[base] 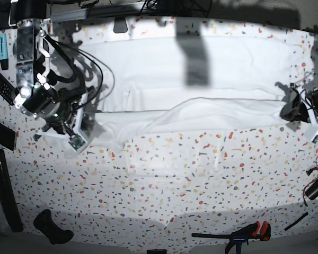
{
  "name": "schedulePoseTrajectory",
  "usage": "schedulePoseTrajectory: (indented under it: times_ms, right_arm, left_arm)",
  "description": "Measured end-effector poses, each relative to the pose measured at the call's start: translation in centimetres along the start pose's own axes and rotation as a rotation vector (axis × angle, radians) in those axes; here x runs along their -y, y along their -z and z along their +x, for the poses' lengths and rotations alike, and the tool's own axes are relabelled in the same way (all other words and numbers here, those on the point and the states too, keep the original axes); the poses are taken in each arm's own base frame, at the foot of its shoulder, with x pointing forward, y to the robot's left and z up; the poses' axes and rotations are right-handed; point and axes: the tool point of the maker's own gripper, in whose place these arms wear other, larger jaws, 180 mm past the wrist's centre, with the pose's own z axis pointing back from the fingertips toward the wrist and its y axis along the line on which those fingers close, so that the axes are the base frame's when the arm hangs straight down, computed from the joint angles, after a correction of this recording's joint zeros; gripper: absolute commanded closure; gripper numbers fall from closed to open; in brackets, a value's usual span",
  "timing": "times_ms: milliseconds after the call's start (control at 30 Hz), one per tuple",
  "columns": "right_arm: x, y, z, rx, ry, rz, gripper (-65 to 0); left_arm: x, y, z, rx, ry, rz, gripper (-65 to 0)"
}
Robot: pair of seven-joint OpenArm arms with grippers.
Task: Fold the T-shirt properly
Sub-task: 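Lift the hem with both grippers and fold it toward the collar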
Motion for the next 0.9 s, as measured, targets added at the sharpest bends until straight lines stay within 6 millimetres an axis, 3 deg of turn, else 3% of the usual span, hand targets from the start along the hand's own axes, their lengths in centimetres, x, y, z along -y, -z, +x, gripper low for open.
schedulePoseTrajectory:
  times_ms: [133,433,533,567,633,700,733,800,900]
  right_arm:
    - [-1.1,-0.8,-1.7,-0.033,0.023,0.021,0.0]
    - [-3.0,-1.4,-4.5,-0.135,0.025,0.063,0.0]
    - [-3.3,-1.4,-4.5,-0.136,0.035,0.078,0.0]
    - [-3.6,-1.4,-4.5,-0.138,0.045,0.096,-2.1]
    - [-3.9,-1.4,-4.5,-0.140,0.055,0.113,-15.6]
    - [-4.2,-1.5,-4.4,-0.131,0.062,0.126,-25.2]
    - [-4.2,-1.5,-4.4,-0.131,0.063,0.126,-28.3]
    - [-4.2,-1.5,-4.4,-0.133,0.063,0.127,-30.4]
    - [-4.2,-1.5,-4.6,-0.138,0.084,0.121,-30.4]
  left_arm:
    - [0.5,-0.2,0.0,-0.012,0.031,0.015,0.0]
    - [1.3,-0.3,-2.8,-0.088,0.025,0.028,0.0]
    - [1.4,-0.3,-3.1,-0.092,0.021,0.025,0.0]
    - [1.4,-0.3,-3.1,-0.094,0.021,0.025,0.0]
    - [1.4,-0.3,-3.1,-0.094,0.021,0.025,0.0]
    - [1.4,-0.3,-3.5,-0.115,0.019,0.023,-0.7]
    - [1.4,-0.4,-4.1,-0.148,0.019,0.024,-8.1]
    - [1.4,-0.6,-5.2,-0.214,0.019,0.025,-18.1]
    - [0.9,-0.8,-6.0,-0.256,-0.023,0.057,-20.3]
